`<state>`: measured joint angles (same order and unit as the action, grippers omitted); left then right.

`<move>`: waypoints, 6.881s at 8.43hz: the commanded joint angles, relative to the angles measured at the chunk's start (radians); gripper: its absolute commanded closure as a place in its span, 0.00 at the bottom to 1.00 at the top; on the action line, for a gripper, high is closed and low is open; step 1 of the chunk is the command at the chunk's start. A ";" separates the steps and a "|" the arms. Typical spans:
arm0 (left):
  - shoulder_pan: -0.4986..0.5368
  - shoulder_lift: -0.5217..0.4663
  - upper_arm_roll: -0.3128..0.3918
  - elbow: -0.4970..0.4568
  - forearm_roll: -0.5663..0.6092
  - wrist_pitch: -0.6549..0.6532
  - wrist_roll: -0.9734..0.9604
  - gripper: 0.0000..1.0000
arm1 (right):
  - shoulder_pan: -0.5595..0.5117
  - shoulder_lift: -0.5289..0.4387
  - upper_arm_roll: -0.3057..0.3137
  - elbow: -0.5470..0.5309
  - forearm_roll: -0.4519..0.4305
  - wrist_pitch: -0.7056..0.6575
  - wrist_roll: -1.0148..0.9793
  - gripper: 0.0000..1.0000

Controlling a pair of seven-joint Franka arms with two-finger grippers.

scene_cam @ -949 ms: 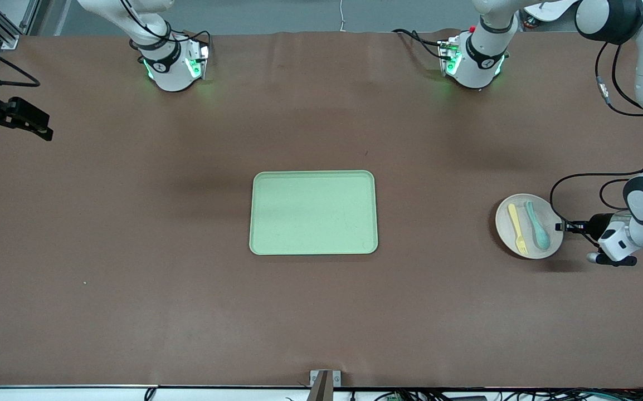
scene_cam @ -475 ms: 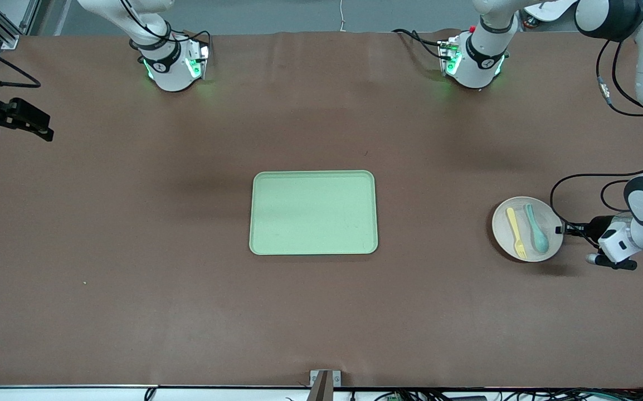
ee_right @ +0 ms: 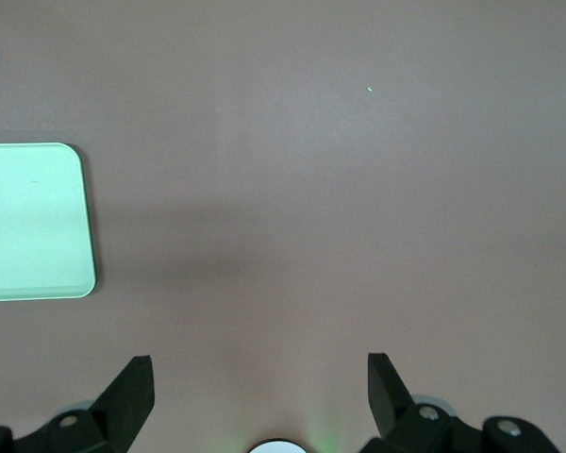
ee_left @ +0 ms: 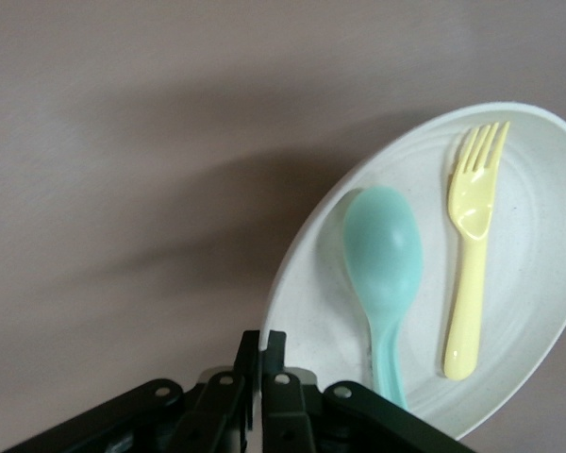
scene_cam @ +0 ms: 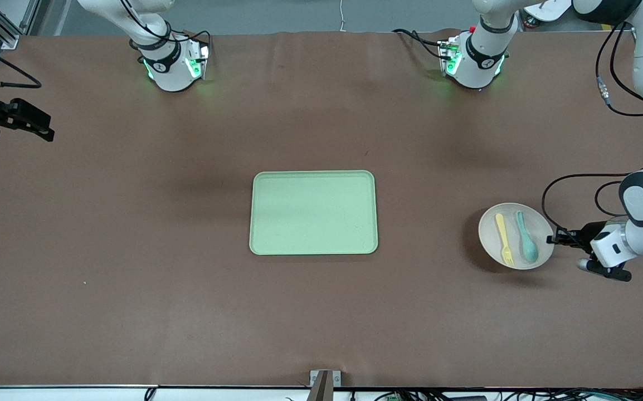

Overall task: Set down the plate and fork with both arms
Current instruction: 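Grip the plate rim with the left gripper and lift it, then carry the plate with the left gripper onto the green tray, then release the plate with the left gripper while the right gripper reaches the fork, then withdraw the left gripper while the right gripper lowers onto the yellow fork, then grasp the yellow fork with the right gripper and lift it off the plate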

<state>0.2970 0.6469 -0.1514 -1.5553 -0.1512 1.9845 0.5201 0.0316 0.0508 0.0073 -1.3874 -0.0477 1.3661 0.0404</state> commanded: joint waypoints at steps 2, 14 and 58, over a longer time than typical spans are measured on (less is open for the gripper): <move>-0.015 -0.012 -0.127 -0.008 0.001 -0.004 -0.095 1.00 | 0.007 -0.005 -0.003 -0.033 0.003 0.028 -0.005 0.00; -0.487 0.063 -0.145 -0.012 -0.119 0.177 -0.612 1.00 | 0.140 0.029 -0.001 -0.160 0.097 0.200 0.047 0.00; -0.400 -0.668 0.179 0.023 0.153 -0.383 -0.531 0.01 | 0.621 0.587 -0.020 -0.104 0.071 0.716 0.699 0.99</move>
<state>-0.0997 -0.0287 0.0237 -1.5578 -0.0176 1.6231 -0.0332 0.7000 0.6634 -0.0263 -1.4508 0.0334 2.0843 0.7411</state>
